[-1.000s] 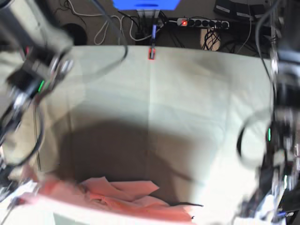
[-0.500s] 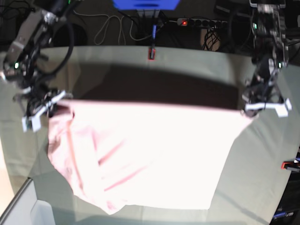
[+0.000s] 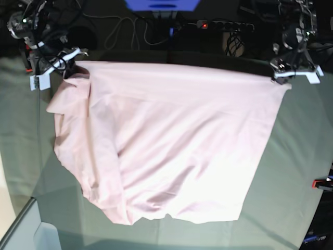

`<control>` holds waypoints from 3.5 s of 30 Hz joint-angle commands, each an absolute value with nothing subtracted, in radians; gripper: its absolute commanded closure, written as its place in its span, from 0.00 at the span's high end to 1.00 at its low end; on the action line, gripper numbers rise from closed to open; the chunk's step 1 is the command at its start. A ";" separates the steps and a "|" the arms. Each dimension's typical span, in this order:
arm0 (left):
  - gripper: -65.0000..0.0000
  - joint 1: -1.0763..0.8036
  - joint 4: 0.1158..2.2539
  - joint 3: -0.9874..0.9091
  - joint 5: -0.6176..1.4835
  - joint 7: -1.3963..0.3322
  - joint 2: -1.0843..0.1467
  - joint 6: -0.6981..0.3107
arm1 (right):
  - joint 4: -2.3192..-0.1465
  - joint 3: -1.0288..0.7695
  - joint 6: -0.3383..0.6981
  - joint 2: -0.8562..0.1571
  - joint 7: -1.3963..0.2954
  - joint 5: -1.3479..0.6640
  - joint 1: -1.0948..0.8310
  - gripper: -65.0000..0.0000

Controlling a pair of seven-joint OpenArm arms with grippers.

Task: Layout the t-shirt on the table in an organized manner, then fold the t-shirt properly
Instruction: 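Lay the shirt flat on the table, drawing both grippers apart, then release the shirt and move both grippers to its side edges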

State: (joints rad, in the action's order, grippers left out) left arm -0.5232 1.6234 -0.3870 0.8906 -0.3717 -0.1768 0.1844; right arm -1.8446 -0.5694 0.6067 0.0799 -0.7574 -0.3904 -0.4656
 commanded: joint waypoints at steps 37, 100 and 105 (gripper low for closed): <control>0.29 -0.547 1.541 -0.390 0.888 -0.421 -0.133 -0.004 | -1.546 -0.946 0.608 0.154 -0.900 -0.403 -0.395 0.39; 0.08 -0.498 1.589 -0.573 0.823 -0.498 -0.142 -0.013 | -1.730 -0.903 0.608 0.007 -0.900 -0.400 -0.229 0.54; 0.37 -0.438 1.569 -0.621 0.823 -0.684 -0.133 -0.013 | -1.727 -0.723 0.608 -0.113 -0.900 -0.400 -0.142 0.66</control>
